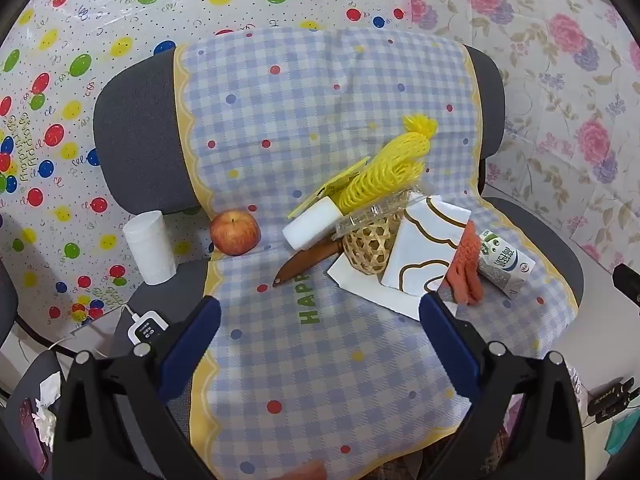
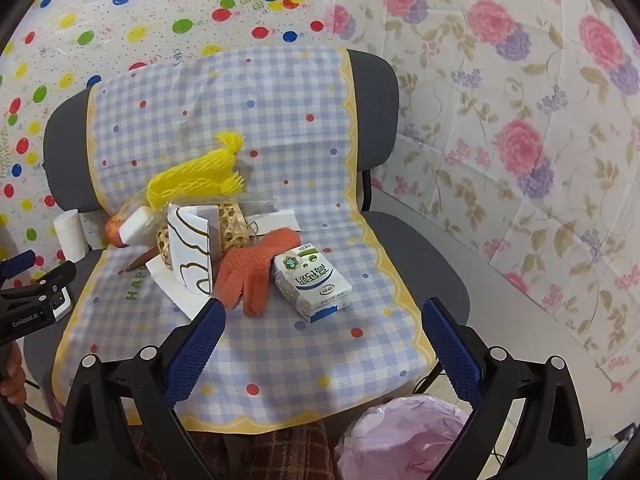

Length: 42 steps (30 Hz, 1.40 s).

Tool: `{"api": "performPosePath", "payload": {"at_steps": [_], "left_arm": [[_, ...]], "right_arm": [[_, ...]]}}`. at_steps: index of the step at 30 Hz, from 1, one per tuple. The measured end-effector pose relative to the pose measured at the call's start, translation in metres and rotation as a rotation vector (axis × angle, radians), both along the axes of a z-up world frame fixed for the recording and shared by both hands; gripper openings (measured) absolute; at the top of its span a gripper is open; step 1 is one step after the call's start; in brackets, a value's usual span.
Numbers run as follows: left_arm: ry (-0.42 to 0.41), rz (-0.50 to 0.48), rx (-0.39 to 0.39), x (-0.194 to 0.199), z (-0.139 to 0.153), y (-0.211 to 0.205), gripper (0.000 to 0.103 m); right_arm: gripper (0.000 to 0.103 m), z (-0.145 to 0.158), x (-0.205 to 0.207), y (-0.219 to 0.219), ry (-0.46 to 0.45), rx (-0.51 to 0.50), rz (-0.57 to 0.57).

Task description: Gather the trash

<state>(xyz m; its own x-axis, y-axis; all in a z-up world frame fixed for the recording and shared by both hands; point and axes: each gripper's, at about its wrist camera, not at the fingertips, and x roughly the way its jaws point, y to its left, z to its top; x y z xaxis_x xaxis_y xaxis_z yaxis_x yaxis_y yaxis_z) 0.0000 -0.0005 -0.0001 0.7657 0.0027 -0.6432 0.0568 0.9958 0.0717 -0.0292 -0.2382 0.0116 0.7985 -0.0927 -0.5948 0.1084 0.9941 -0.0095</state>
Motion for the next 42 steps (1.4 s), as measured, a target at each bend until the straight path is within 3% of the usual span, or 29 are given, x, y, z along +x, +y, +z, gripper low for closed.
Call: {"api": "performPosePath", "payload": {"at_steps": [42], "left_arm": [[0.015,0.024,-0.007,0.006,-0.003,0.01,0.097]], "right_arm": [[0.097,-0.003,0.004,0.003,0.005,-0.005,-0.003]]}}
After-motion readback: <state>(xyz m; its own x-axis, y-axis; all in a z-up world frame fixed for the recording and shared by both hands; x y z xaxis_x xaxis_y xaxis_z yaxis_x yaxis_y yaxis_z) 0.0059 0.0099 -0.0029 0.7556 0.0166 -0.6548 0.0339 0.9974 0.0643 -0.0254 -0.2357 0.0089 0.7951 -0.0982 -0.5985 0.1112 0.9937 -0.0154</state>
